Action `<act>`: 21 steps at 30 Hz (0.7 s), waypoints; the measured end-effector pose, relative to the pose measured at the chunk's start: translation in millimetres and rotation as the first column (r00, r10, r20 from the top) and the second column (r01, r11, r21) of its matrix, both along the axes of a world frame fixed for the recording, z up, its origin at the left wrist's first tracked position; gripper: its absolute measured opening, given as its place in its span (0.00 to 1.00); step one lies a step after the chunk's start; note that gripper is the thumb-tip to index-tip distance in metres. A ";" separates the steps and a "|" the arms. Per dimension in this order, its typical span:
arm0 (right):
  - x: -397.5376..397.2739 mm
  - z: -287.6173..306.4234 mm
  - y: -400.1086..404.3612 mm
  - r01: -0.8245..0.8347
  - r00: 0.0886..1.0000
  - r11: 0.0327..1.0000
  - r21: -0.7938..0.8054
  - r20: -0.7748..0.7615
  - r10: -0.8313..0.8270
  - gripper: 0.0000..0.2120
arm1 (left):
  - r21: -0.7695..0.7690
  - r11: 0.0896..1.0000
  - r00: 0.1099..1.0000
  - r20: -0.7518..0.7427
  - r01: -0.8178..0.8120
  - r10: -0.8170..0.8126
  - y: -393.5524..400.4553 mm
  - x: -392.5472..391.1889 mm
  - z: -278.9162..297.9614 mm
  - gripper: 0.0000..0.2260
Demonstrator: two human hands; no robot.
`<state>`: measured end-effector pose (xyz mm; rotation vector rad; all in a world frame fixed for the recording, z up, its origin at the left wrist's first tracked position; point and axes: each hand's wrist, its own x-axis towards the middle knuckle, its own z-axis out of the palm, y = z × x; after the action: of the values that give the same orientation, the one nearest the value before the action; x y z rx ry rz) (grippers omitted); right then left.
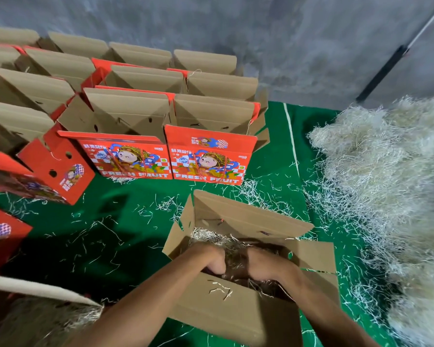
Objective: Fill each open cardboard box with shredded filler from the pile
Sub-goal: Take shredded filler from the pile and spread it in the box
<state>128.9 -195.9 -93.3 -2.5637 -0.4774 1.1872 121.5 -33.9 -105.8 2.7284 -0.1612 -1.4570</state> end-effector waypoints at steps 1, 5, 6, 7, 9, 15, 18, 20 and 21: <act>1.3 5.3 -3.8 0.043 0.999 0.999 0.025 -0.034 -0.042 0.19 | -0.002 1.000 0.997 0.076 -0.020 0.020 -0.2 0.1 1.4 0.20; 10.7 11.8 -17.8 0.121 0.986 0.989 -0.085 0.126 -0.110 0.09 | -0.179 0.983 0.928 0.354 -0.053 0.114 -13.4 5.6 4.3 0.11; 9.6 10.9 -17.5 0.090 0.983 0.981 -0.169 0.171 -0.061 0.11 | -0.235 0.971 0.933 0.338 -0.043 0.123 -19.3 7.4 4.2 0.12; 3.6 10.0 -15.2 0.071 0.980 0.970 -0.231 0.198 -0.025 0.13 | -0.268 0.963 0.952 0.291 -0.018 0.099 -25.2 8.6 4.2 0.12; -8.9 0.6 -11.9 0.059 0.980 0.957 -0.286 0.197 -0.001 0.14 | -0.220 0.973 0.982 0.185 0.064 -0.022 -37.7 7.5 -1.7 0.14; -19.7 -18.6 -16.7 0.078 0.992 0.981 -0.178 0.114 -0.059 0.17 | -0.124 0.986 0.980 0.180 0.112 -0.089 -49.1 6.2 -19.5 0.16; -20.6 -24.1 -20.9 0.025 0.998 0.982 -0.189 0.057 -0.014 0.18 | -0.151 0.983 0.957 0.285 0.101 -0.054 -41.3 20.9 -5.1 0.09; -22.4 -28.5 -25.2 -0.034 0.995 0.973 -0.228 0.079 0.053 0.19 | -0.117 0.989 0.932 0.360 0.089 -0.042 -29.5 26.6 2.2 0.09; -22.1 -27.6 -24.8 -0.075 0.992 0.966 -0.248 0.080 0.097 0.20 | -0.085 0.993 0.919 0.392 0.085 -0.045 -22.9 27.4 4.5 0.10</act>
<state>106.8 -220.7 -120.9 -2.8440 -0.4947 1.2315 148.9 -56.8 -101.3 2.9175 -0.3315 -0.8686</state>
